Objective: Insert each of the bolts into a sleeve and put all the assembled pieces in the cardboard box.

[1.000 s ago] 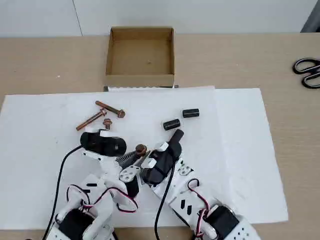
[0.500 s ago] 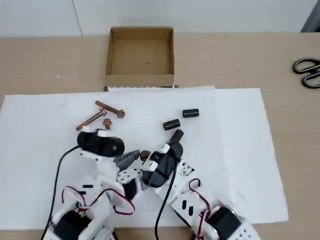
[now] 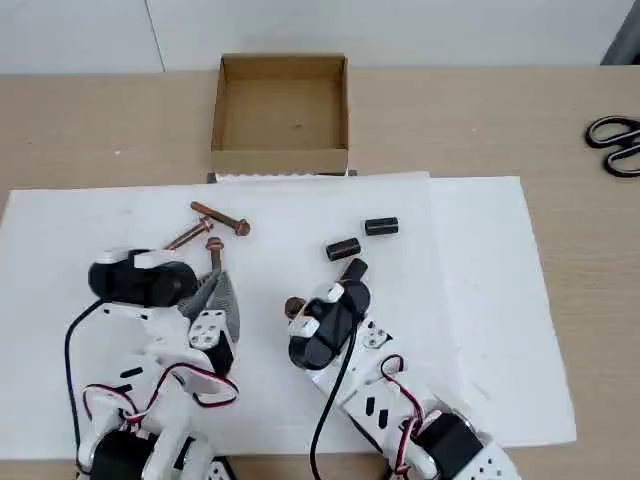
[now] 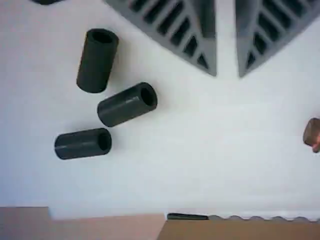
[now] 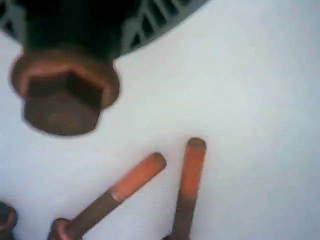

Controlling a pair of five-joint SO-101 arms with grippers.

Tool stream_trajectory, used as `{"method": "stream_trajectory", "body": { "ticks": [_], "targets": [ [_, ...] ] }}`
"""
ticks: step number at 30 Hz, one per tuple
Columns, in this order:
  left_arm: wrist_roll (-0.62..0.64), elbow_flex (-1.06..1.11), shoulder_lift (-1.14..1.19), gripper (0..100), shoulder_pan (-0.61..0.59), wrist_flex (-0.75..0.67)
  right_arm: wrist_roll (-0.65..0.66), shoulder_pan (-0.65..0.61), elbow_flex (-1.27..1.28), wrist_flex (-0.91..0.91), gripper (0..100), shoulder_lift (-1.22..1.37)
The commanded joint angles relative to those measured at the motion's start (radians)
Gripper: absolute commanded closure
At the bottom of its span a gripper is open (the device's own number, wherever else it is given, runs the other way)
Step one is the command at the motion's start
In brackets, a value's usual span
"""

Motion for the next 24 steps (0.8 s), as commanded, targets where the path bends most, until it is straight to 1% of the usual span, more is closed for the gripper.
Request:
{"method": "stream_trajectory", "body": {
  "ticks": [1,4,6,8,11,14,18,21,24],
  "targets": [
    [-0.011,0.042,-0.009,100,-0.061,-0.025,0.008,0.079,-0.035,-0.030,99.5,-0.013],
    [-0.028,0.131,-0.009,100,-0.103,-0.025,0.000,0.160,-0.058,-0.030,99.5,-0.013],
    [-0.072,0.194,-0.009,100,-0.129,-0.044,-0.044,0.229,-0.068,-0.028,99.5,-0.004],
    [-0.133,0.257,-0.009,100,-0.170,-0.084,-0.095,0.298,-0.084,-0.021,99.5,-0.002],
    [-0.229,0.334,-0.009,100,-0.229,-0.187,-0.146,0.361,-0.169,0.050,99.5,-0.001],
    [-0.290,0.378,-0.009,100,-0.258,-0.249,-0.175,0.386,-0.250,0.091,99.5,0.001],
    [-0.296,0.381,-0.009,100,-0.256,-0.258,-0.180,0.386,-0.350,0.091,99.5,0.033],
    [-0.295,0.381,-0.009,99,-0.256,-0.258,-0.184,0.386,-0.456,0.090,99.5,0.148],
    [-0.295,0.381,-0.009,99,-0.256,-0.258,-0.236,0.386,-0.595,0.088,99.5,0.325]
  ]
}}
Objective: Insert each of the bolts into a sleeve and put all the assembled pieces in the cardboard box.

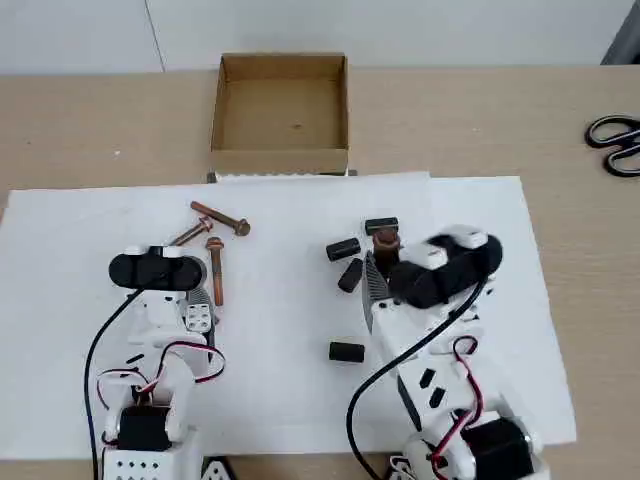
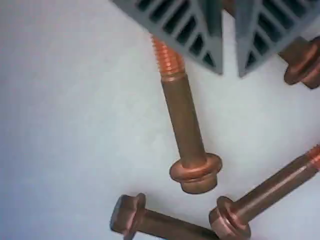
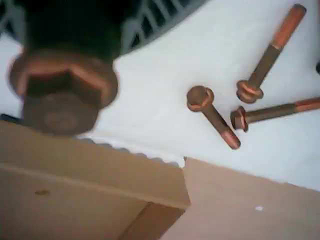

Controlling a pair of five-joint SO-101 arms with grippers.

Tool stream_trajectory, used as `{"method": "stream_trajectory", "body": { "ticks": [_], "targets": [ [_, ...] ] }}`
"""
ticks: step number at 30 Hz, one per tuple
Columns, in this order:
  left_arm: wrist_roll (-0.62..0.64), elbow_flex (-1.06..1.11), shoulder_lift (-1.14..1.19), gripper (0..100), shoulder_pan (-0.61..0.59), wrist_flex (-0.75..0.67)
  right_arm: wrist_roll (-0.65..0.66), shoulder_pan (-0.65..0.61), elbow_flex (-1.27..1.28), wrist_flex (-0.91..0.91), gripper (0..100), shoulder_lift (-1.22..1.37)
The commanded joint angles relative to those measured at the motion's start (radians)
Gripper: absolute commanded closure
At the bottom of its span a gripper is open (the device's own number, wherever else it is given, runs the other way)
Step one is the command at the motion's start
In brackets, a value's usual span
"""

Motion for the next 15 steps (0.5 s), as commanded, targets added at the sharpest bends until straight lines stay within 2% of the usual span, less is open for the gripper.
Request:
{"method": "stream_trajectory", "body": {
  "ticks": [1,5,9,15],
  "targets": [
    [-0.003,-0.004,-0.009,99,-0.003,-0.026,-0.048,0.010,-0.212,-0.004,99.5,0.203],
    [-0.003,-0.004,-0.009,99,-0.003,-0.026,-0.051,0.012,-0.344,-0.065,99.5,0.450],
    [-0.003,-0.004,-0.009,99,-0.003,-0.026,-0.046,0.012,-0.405,-0.219,99.5,0.648],
    [-0.003,-0.004,-0.009,99,-0.003,-0.026,0.083,0.012,-0.413,-0.496,99.5,0.874]
  ]
}}
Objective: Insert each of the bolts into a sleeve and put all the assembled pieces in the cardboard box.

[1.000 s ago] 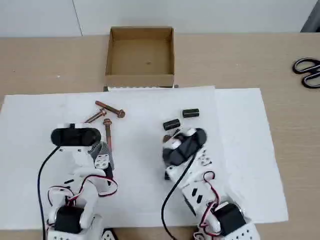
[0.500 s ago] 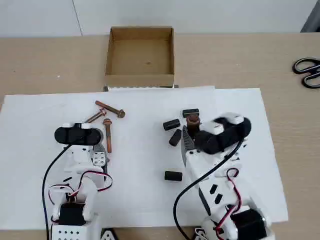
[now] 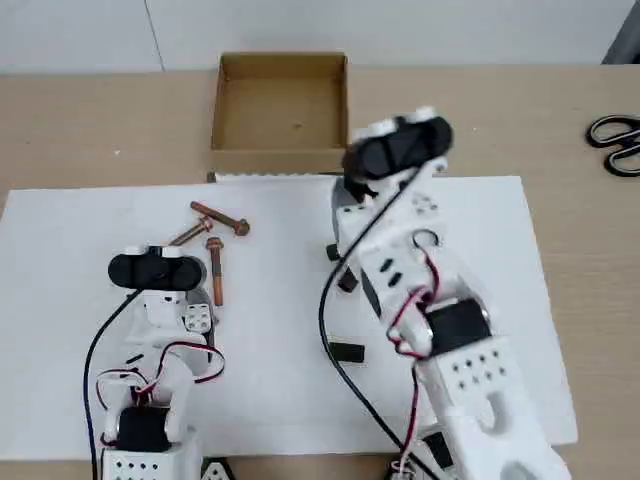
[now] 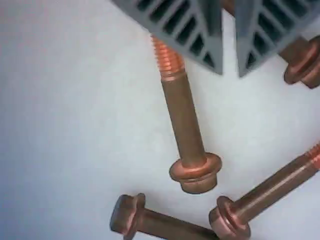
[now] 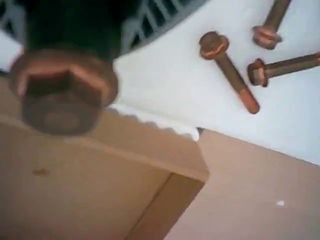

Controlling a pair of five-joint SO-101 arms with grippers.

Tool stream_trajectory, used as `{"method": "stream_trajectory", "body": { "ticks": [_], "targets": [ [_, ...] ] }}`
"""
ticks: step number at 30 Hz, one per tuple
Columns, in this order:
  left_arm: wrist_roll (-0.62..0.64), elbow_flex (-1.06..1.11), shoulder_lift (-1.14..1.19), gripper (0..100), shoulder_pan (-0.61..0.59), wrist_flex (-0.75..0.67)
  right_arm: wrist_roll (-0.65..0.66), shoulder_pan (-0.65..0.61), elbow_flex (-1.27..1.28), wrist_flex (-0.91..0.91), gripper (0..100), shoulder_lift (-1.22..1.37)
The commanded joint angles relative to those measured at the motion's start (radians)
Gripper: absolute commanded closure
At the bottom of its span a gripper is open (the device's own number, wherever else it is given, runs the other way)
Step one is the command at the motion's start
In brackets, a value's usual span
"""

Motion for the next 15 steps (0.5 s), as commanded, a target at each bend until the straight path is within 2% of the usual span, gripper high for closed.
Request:
{"method": "stream_trajectory", "body": {
  "ticks": [1,11,15],
  "targets": [
    [-0.003,-0.004,-0.009,99,-0.003,-0.026,0.081,0.008,-0.069,-0.188,99.5,0.111],
    [-0.003,-0.004,-0.009,99,-0.003,-0.026,0.411,0.008,-0.094,-0.783,99.5,0.501],
    [-0.003,-0.004,-0.009,99,-0.003,-0.026,0.422,0.021,-0.253,-0.828,99.5,0.671]
  ]
}}
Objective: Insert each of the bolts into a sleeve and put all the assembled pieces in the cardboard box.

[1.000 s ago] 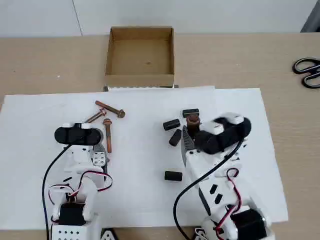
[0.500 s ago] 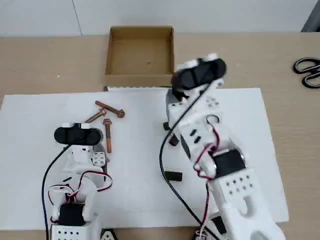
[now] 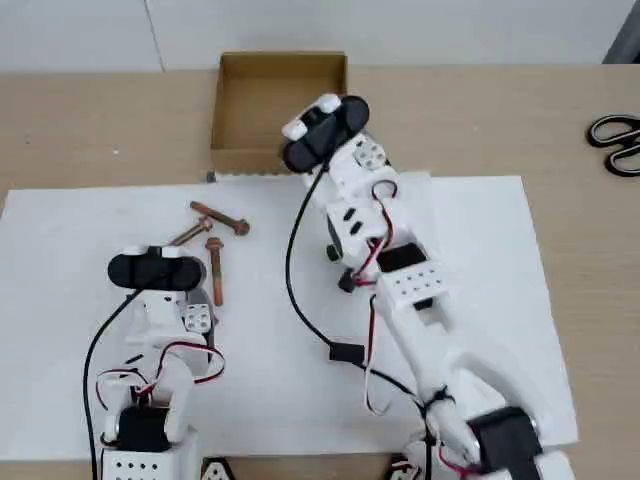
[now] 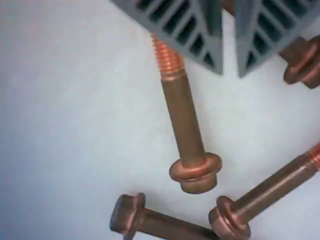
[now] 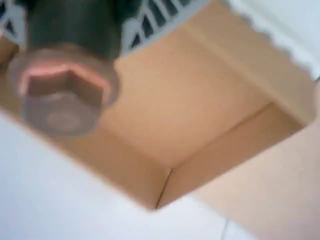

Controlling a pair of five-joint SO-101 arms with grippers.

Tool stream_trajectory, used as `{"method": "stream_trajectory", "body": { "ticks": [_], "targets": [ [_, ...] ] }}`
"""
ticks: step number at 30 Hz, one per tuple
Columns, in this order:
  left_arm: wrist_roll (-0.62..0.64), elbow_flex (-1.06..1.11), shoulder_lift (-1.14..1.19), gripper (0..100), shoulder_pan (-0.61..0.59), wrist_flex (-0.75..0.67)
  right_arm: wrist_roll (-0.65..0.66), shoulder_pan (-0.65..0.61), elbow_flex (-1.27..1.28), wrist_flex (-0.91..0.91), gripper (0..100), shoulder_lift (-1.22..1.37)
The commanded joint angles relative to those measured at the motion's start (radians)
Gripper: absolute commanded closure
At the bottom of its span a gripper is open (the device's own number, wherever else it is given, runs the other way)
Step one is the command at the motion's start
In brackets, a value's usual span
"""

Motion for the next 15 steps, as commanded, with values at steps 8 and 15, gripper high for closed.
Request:
{"method": "stream_trajectory", "body": {
  "ticks": [8,15],
  "targets": [
    [-0.003,-0.004,-0.009,99,-0.003,-0.026,0.017,0.050,-0.721,0.088,99.5,0.504],
    [-0.003,-0.004,-0.009,99,-0.003,-0.025,0.017,0.064,-1.234,0.288,99.5,0.912]
  ]
}}
